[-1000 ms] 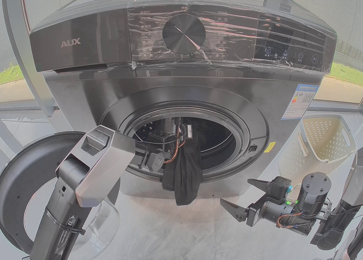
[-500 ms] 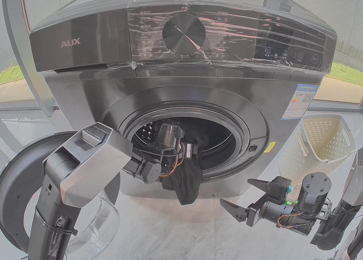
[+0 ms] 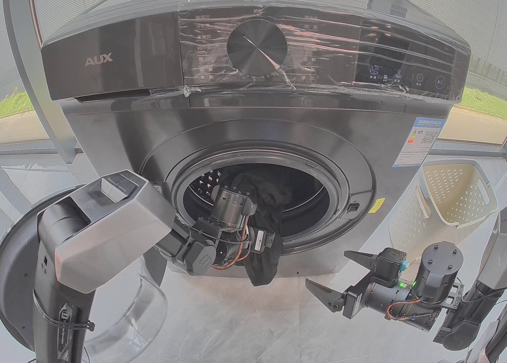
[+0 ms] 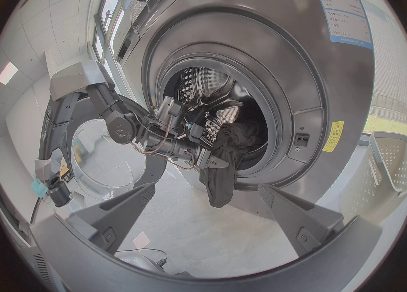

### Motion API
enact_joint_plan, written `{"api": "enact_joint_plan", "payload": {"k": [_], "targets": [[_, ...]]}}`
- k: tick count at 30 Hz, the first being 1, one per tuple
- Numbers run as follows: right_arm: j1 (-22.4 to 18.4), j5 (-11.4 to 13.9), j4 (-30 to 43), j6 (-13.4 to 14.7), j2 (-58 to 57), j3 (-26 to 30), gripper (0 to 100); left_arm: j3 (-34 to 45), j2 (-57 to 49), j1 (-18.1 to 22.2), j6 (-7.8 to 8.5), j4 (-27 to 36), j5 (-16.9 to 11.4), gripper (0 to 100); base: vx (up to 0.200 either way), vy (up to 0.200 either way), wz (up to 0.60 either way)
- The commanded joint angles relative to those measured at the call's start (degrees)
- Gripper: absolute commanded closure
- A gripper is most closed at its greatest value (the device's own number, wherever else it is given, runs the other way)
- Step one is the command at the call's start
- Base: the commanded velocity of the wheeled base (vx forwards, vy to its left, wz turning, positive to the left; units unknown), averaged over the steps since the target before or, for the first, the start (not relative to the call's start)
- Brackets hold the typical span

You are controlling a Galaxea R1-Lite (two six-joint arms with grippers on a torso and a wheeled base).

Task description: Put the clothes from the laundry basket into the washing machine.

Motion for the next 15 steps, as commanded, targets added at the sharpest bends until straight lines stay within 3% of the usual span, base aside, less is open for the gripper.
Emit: {"api": "enact_joint_plan", "payload": {"k": [1,11,12,15], "targets": [[0.3,0.0,0.0,0.0,-0.1,0.0,0,-1.7,2.9,0.2,0.08,-0.5,0.0,0,0.000,0.000,0.00],[0.3,0.0,0.0,0.0,-0.2,-0.1,0,-5.9,7.7,0.2,-0.36,-3.5,0.0,0,0.000,0.000,0.00],[0.2,0.0,0.0,0.0,-0.2,0.0,0,-5.9,7.7,0.2,-0.36,-3.5,0.0,100,0.000,0.000,0.00],[0.2,0.0,0.0,0.0,-0.2,-0.1,0,-6.6,7.9,0.4,-0.71,-3.3,0.0,100,0.000,0.000,0.00]]}}
